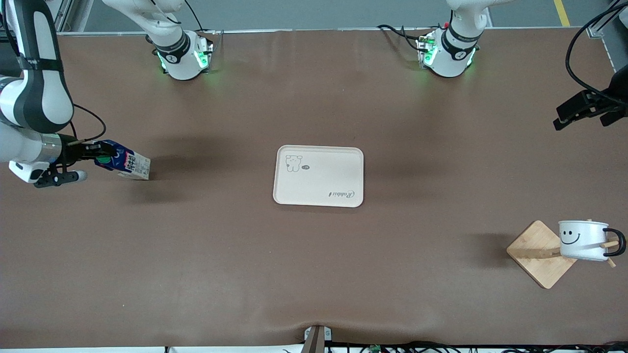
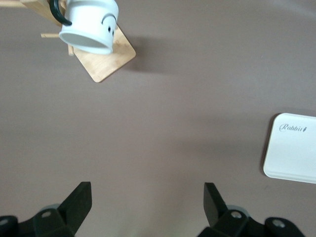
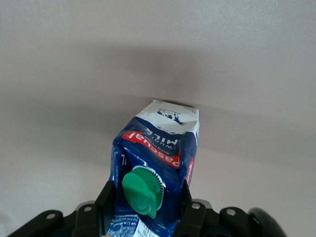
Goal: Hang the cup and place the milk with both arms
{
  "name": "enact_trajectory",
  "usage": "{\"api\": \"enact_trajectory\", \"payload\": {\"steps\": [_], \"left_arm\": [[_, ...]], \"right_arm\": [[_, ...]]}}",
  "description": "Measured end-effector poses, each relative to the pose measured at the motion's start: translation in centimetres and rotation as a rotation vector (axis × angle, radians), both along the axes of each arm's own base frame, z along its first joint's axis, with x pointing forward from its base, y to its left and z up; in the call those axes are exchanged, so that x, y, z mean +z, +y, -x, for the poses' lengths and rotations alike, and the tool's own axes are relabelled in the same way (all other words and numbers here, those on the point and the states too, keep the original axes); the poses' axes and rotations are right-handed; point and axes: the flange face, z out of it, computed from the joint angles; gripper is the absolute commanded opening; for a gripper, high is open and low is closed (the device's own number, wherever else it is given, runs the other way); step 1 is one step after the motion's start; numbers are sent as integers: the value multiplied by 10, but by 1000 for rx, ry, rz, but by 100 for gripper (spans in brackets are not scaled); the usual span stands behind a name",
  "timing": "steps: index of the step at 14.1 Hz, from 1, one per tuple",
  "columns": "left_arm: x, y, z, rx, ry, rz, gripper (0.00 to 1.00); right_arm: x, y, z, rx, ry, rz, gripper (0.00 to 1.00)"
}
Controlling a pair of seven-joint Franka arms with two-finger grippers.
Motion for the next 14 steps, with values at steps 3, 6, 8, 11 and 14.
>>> {"api": "enact_trajectory", "payload": {"steps": [3,6,8,11,14], "left_arm": [[-2,-11,9,-20,9,-1,100],[-3,-11,10,-19,12,-1,100],[-5,-10,10,-16,15,-1,100],[-5,-10,10,1,17,-1,100],[-6,-9,11,22,18,-1,100]], "right_arm": [[-3,-7,2,-21,-9,-6,2],[-15,-18,9,-32,-26,-39,6],[-17,-27,13,-39,-36,-64,22],[-17,-30,14,-39,-38,-72,72],[-19,-30,14,-38,-39,-71,92]]}}
